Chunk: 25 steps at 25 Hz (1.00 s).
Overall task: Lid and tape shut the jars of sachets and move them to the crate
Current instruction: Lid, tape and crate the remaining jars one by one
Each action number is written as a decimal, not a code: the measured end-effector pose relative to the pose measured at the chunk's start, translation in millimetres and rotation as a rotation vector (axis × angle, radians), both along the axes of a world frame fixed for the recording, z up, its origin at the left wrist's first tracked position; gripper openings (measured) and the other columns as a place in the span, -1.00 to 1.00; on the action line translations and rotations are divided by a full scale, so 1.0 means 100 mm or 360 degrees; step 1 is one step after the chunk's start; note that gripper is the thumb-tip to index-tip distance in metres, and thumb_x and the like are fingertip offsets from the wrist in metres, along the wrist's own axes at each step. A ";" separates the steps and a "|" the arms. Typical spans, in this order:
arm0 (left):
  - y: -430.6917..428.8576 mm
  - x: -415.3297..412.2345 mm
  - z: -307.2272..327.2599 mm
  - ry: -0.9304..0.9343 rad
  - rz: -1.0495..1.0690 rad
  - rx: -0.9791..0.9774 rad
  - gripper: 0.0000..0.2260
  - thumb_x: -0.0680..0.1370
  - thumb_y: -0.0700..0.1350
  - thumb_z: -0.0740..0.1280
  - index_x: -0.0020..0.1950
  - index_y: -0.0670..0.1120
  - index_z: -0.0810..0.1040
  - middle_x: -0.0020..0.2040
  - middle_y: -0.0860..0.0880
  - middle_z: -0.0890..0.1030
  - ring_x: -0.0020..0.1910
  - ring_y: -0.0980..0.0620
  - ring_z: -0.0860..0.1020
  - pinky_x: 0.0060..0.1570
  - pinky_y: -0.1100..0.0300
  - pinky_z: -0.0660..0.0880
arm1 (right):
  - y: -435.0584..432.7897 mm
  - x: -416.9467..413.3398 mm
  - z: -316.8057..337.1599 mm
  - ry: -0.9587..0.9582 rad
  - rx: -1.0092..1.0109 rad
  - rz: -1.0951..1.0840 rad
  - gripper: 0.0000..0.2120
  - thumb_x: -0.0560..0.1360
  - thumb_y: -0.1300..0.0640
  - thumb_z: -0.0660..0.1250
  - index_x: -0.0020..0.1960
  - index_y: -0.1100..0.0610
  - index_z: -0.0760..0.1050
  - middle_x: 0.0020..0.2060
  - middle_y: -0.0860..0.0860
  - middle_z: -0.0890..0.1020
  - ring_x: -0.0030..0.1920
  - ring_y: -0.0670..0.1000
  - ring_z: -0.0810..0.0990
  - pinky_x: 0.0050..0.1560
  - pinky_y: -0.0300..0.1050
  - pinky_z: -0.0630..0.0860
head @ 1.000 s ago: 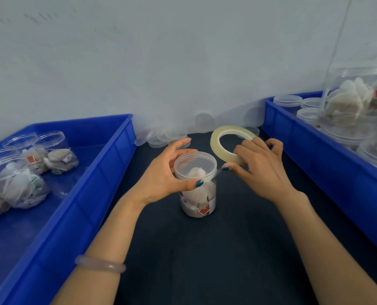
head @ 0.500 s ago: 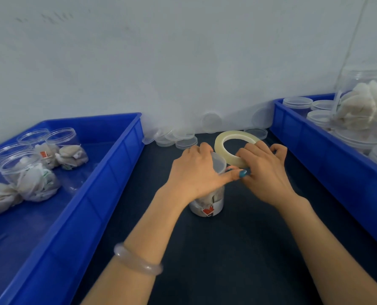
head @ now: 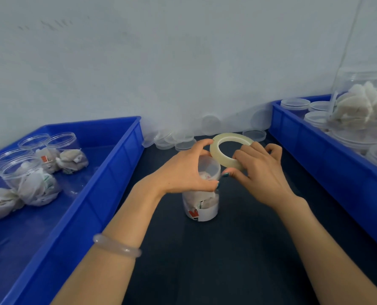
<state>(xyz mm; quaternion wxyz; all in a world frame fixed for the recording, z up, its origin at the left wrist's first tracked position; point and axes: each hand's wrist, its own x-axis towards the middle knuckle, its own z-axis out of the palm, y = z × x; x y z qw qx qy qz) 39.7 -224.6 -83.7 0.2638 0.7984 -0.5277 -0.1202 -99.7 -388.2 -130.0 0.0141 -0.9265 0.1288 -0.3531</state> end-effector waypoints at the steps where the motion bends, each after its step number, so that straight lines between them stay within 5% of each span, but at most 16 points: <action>1: 0.00 0.01 0.01 -0.0014 -0.0021 0.0019 -0.12 0.39 0.04 0.51 0.56 0.18 0.04 0.43 0.19 0.42 0.38 0.15 0.37 0.16 0.30 0.29 | 0.02 0.02 -0.01 -0.0016 0.0014 0.0004 -0.50 0.54 -0.37 0.03 -0.16 0.03 0.44 -0.22 -0.12 0.44 -0.08 -0.02 0.39 -0.02 -0.08 0.04; 4: -0.03 -0.03 -0.01 -0.0134 -0.0030 -0.0006 -0.04 0.37 0.10 0.50 0.58 0.21 -0.08 0.44 0.13 0.43 0.39 0.09 0.39 0.19 0.19 0.35 | 0.06 0.07 -0.07 -0.0073 0.0114 0.0075 -0.47 0.54 -0.36 0.01 -0.04 0.03 0.52 -0.18 -0.14 0.46 -0.05 -0.04 0.38 -0.04 -0.07 0.04; 8: -0.07 -0.09 -0.06 -0.0210 0.0070 -0.0089 0.04 0.33 0.42 0.42 0.60 0.18 -0.13 0.40 0.11 0.48 0.38 0.04 0.42 0.24 0.07 0.39 | 0.08 0.14 -0.15 -0.0148 0.0367 0.0151 -0.50 0.50 -0.28 -0.03 0.02 -0.01 0.55 -0.18 -0.17 0.49 -0.07 -0.13 0.32 -0.07 -0.06 0.04; 14: -0.10 -0.08 -0.09 -0.0304 0.0137 -0.0101 -0.09 0.44 0.16 0.43 0.62 0.16 -0.08 0.36 0.10 0.50 0.32 0.00 0.46 0.15 0.12 0.39 | 0.16 0.19 -0.20 -0.0161 0.0399 -0.0074 -0.56 0.59 -0.28 -0.10 -0.15 -0.09 0.42 -0.30 -0.19 0.39 -0.11 -0.10 0.31 -0.09 -0.05 0.03; 20: -0.05 -0.12 0.01 -0.0252 0.0159 -0.0074 -0.15 0.46 0.11 0.43 0.61 0.12 0.01 0.32 0.14 0.51 0.30 0.03 0.45 0.23 0.04 0.43 | 0.23 0.39 -0.22 -0.0180 0.0378 -0.0313 -0.65 0.62 -0.15 -0.02 -0.19 -0.06 0.41 -0.25 -0.13 0.48 -0.07 -0.03 0.37 -0.12 -0.04 0.00; 23: 0.02 -0.29 -0.03 -0.0257 0.0049 -0.0089 -0.17 0.38 0.16 0.40 0.58 0.18 0.08 0.21 0.26 0.55 0.23 0.14 0.46 0.20 0.10 0.42 | -0.12 0.36 -0.12 0.0017 0.0733 -0.0883 -0.59 0.65 -0.11 0.01 -0.11 0.05 0.54 -0.07 0.08 0.60 0.09 0.14 0.44 0.06 0.07 0.17; 25: 0.06 -0.31 -0.03 -0.0246 0.0084 -0.0090 -0.32 0.40 0.17 0.39 0.49 0.22 0.24 0.18 0.26 0.54 0.20 0.18 0.45 0.18 0.12 0.40 | -0.24 0.33 -0.07 -0.0007 0.0670 -0.0789 -0.54 0.62 -0.13 -0.05 -0.19 0.07 0.50 -0.17 0.09 0.57 -0.01 0.13 0.43 0.02 0.08 0.18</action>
